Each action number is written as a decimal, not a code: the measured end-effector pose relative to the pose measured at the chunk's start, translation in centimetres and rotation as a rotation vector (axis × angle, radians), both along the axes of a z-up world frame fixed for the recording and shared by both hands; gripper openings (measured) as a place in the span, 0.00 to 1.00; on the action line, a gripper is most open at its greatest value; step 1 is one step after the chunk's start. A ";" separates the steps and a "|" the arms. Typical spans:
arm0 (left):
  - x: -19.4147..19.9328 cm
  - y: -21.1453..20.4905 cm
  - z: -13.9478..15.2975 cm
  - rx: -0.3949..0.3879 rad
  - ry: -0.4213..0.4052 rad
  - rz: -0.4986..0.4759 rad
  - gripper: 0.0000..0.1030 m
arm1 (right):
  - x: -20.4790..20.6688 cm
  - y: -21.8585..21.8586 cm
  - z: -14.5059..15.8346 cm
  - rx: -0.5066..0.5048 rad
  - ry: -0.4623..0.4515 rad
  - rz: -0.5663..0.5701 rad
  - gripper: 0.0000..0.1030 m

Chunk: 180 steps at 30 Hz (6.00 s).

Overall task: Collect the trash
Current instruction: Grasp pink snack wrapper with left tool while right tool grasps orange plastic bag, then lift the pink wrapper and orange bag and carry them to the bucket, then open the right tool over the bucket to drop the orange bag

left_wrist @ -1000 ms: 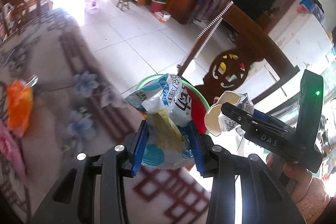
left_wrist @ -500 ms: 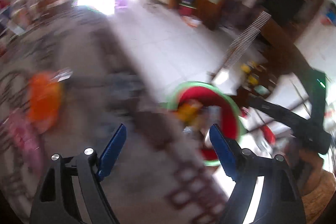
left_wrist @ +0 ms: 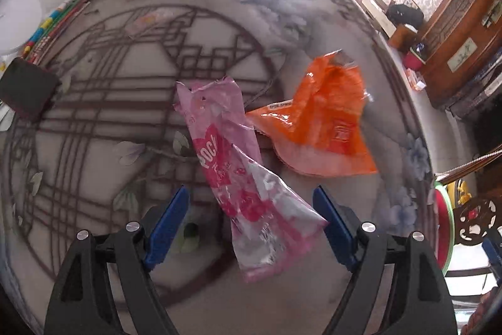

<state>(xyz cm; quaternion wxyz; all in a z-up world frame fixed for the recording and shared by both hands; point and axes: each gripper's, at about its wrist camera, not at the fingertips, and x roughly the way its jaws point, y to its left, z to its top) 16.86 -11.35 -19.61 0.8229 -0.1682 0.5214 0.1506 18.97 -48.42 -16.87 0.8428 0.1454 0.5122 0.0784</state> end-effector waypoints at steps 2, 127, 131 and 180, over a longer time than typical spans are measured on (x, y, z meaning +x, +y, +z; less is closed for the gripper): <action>0.5 0.3 -0.8 0.000 0.020 -0.023 0.73 | -0.1 1.3 0.3 -0.004 -0.005 0.025 0.85; -3.6 -16.4 10.9 -0.028 -0.233 -0.507 0.27 | -5.9 0.5 3.4 -0.072 -0.116 0.051 0.63; -3.0 -17.7 10.8 -0.028 -0.228 -0.539 0.27 | -5.6 -1.6 2.8 -0.082 -0.099 -0.001 0.63; 2.1 -21.0 8.8 -0.031 -0.152 -0.623 0.27 | 0.0 -5.9 -0.6 -0.110 -0.021 -0.138 0.78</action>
